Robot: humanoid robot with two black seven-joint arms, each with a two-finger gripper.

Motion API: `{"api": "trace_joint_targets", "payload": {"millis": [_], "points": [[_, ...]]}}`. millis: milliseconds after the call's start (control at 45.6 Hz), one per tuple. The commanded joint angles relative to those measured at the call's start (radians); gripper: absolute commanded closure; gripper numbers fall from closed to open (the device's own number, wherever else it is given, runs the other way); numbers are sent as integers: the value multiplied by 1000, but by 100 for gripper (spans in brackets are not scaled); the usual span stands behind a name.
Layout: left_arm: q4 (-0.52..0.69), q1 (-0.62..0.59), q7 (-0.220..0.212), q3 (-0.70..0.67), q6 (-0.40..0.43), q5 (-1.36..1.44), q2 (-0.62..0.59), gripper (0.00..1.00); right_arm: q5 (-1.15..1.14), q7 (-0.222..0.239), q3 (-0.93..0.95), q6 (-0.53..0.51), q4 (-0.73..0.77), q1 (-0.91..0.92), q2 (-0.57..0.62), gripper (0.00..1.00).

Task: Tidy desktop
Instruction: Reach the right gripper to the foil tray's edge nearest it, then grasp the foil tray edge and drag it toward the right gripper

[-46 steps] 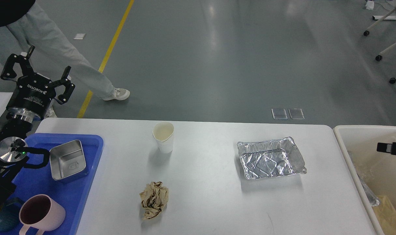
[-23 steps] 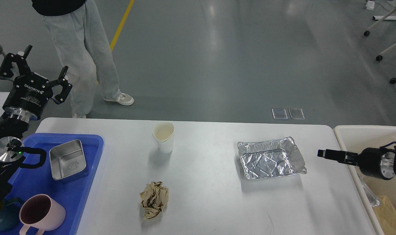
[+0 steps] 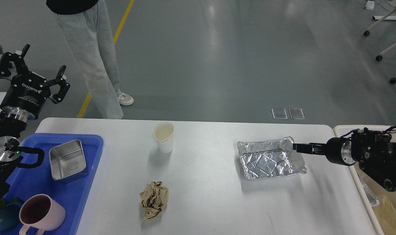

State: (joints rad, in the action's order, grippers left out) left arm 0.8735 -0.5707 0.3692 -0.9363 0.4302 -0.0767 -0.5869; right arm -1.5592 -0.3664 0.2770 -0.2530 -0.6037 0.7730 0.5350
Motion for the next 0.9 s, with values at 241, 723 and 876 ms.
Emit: {"api": "trace_joint_targets", "payload": {"millis": [241,723,876], "points": [[-2,-6,0,1,-4,0,2,3,5,-2,-131,100,176,12,-162,2],[-2,-11,5,1,2,0,2,3,30,-3,-134,123,236,-23,-216,51],[-4,-11,7,1,2,0,2,3,42,-9,-134,123,236,-23,-217,63]]}}
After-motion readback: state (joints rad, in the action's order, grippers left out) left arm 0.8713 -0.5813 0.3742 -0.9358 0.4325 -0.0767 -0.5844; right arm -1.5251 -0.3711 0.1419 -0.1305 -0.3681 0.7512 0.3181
